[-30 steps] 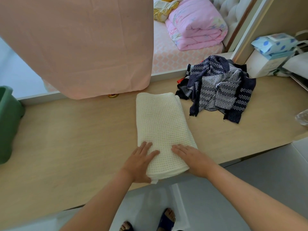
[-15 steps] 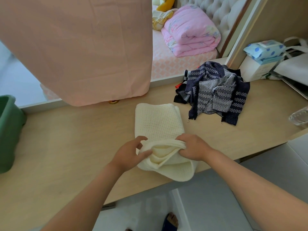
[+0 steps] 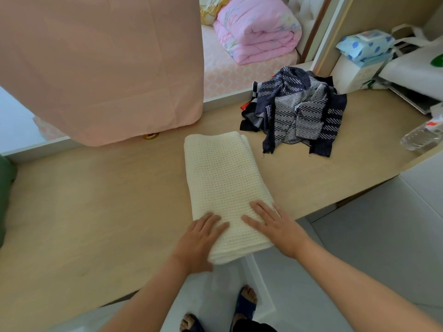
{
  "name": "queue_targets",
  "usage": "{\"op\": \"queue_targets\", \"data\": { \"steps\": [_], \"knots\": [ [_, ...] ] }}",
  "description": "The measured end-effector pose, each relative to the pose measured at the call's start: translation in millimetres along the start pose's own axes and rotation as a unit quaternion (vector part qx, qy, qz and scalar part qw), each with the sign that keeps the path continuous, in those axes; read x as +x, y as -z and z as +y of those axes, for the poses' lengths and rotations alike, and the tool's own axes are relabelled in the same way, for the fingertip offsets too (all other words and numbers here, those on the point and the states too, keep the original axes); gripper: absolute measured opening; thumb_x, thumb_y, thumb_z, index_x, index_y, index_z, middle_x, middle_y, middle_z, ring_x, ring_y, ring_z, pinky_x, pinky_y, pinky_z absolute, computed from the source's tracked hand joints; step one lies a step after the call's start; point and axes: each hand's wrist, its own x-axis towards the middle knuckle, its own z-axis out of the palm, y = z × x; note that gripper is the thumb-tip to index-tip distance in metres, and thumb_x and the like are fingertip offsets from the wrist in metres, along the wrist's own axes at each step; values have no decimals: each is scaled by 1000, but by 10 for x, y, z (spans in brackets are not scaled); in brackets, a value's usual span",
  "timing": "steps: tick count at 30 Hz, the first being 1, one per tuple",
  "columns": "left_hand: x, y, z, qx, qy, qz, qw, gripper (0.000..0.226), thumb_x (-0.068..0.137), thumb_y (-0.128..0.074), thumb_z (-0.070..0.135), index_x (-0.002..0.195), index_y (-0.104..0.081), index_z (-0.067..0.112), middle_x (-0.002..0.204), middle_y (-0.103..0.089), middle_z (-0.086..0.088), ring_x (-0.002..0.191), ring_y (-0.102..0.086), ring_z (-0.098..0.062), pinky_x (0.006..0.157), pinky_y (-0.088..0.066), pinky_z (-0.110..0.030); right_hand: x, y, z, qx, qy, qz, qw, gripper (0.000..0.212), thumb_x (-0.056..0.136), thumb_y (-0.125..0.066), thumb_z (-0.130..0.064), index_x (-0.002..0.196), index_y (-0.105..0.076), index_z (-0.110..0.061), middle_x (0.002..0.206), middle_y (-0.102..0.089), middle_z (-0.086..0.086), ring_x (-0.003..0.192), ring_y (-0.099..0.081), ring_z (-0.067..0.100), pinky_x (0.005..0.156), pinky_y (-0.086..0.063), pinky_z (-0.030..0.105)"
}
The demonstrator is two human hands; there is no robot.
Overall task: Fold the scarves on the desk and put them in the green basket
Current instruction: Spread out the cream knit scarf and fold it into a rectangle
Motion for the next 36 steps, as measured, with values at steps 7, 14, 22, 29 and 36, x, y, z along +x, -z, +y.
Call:
{"op": "queue_targets", "data": {
  "steps": [7,14,22,29,36],
  "knots": [
    [-44,94,-75,-71,-31,73,994,74,65,-79,31,132,-46,26,128,-49,-5,110,-58,-25,79,-52,-31,-55,178,50,89,2,-5,996,99,82,-58,10,158,-5,-27,160,-12,13,147,-19,29,115,-34,37],
    [51,756,-143,-339,186,152,910,28,76,-65,40,104,-63,33,91,-68,18,82,-64,0,68,-47,-15,-104,379,-12,133,-42,1,990,126,64,-68,-74,152,15,-39,163,-6,0,147,-19,20,116,-24,40],
    [485,1010,-485,-485,388,168,766,41,92,-53,44,123,-53,17,110,-63,0,98,-61,-19,80,-52,-38,362,715,-87,-15,-22,386,922,59,90,-57,-14,145,-36,-19,151,-36,18,140,-38,39,109,-29,66],
    [631,932,-805,-387,451,121,796,40,98,-46,33,130,-52,9,123,-60,-9,98,-55,-21,82,-43,-33,948,847,-48,40,-85,147,985,68,93,-54,-18,155,-27,-26,161,-22,17,149,-18,37,115,-10,64],
    [704,995,-661,-58,178,252,949,36,93,-42,27,121,-65,25,130,-60,3,124,-51,-19,105,-34,-37,1326,910,100,160,-16,63,985,55,105,-24,-29,157,-6,-37,166,-5,-2,153,0,19,121,0,53]
  ]
}}
